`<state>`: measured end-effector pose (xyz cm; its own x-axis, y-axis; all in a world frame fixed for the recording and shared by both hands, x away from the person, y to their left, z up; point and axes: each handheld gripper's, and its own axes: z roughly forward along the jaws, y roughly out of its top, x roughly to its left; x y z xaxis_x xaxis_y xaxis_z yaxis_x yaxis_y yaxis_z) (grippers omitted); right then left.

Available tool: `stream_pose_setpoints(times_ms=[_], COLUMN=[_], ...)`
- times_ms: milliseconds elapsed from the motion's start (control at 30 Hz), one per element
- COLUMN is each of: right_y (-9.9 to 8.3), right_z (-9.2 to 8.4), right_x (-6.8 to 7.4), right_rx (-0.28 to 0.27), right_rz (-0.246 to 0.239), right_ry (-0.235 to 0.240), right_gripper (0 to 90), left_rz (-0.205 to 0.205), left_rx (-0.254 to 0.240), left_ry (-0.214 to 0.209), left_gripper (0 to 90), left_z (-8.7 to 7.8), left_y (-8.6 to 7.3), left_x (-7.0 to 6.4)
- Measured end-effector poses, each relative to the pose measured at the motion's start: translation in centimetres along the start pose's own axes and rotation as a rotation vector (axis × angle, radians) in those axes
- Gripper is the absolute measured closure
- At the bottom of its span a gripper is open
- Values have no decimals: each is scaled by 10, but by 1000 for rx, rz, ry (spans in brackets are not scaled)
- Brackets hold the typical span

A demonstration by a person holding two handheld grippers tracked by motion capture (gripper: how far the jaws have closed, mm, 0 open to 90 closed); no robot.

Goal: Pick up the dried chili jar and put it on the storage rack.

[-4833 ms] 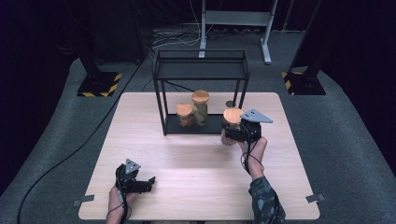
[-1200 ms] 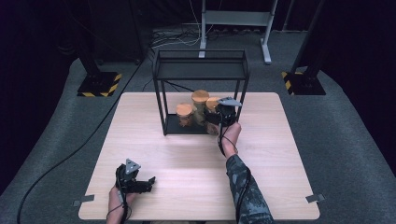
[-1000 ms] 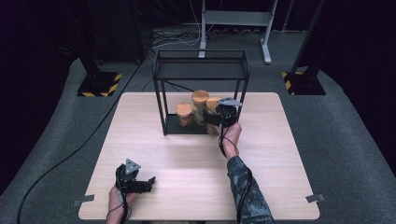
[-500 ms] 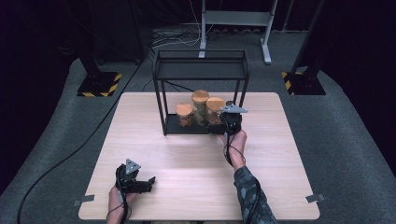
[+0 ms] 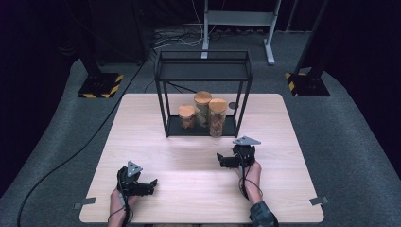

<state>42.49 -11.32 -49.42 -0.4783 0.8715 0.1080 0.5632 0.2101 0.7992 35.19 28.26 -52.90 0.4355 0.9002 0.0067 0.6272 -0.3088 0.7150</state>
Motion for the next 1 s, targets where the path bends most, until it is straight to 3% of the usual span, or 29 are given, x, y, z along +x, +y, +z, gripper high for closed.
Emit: stream_pose_setpoints(times_ms=[233, 333, 467, 600, 767, 1000], right_y=[-37, -52, -67, -71, -69, -69], right_z=[-22, -31, -38, -43, -38, -36], right_x=[1, 3, 3, 2, 0, 3], right_rx=[30, 55, 77, 75, 127, 142], right_rz=[-5, -38, -64, -74, -79, -104], right_ry=[-1, -31, -35, -37, -20, -50], right_gripper=[0, 0, 0, 0, 0, 0], left_rz=[0, -2, -2, 1, -2, 0], left_rx=[0, 2, 2, 2, 1, 0], left_ry=[-1, -3, -4, -3, -4, -2], left_gripper=[15, 14, 15, 15, 15, 14], left_z=[0, 0, 0, 0, 0, 0], left_y=[0, 0, 0, 0, 0, 0], left_x=[0, 1, 1, 0, 0, 0])
